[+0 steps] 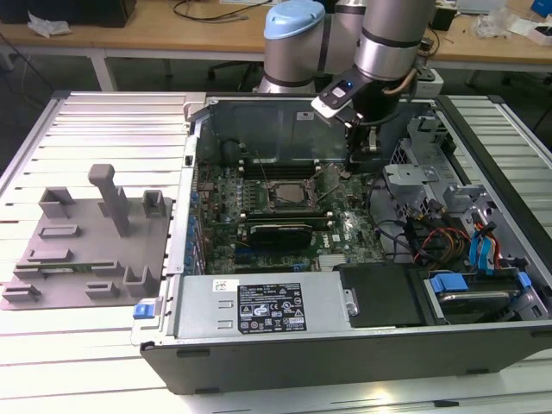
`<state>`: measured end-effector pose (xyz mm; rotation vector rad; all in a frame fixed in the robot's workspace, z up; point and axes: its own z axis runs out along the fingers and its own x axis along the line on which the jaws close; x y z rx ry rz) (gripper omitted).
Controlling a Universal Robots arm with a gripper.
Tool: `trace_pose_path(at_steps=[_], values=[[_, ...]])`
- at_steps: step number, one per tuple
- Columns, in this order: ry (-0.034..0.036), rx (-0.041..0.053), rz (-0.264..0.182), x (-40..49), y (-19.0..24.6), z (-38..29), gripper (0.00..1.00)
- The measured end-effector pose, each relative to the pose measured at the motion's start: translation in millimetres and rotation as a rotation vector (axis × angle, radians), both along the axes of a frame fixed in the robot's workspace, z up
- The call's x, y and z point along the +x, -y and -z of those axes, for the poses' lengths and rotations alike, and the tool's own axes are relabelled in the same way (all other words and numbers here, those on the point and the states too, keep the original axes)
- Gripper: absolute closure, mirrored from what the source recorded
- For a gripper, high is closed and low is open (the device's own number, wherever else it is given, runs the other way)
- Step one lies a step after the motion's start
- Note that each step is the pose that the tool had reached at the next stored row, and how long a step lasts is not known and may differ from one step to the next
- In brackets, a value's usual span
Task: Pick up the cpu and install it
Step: 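Close the cpu cover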
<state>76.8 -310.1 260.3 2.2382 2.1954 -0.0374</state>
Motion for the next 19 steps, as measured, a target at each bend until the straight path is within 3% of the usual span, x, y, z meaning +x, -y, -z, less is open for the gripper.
trace_pose_path(at_steps=[7, 13, 19], values=[[0.0, -0.0003, 0.0, 0.0, 0.0, 17.3, 0.89], [0.0, -0.001, 0.0, -0.3, 0.0, 18.0, 0.89], [0.0003, -0.001, 0.0, -9.6, 0.0, 18.0, 0.89]])
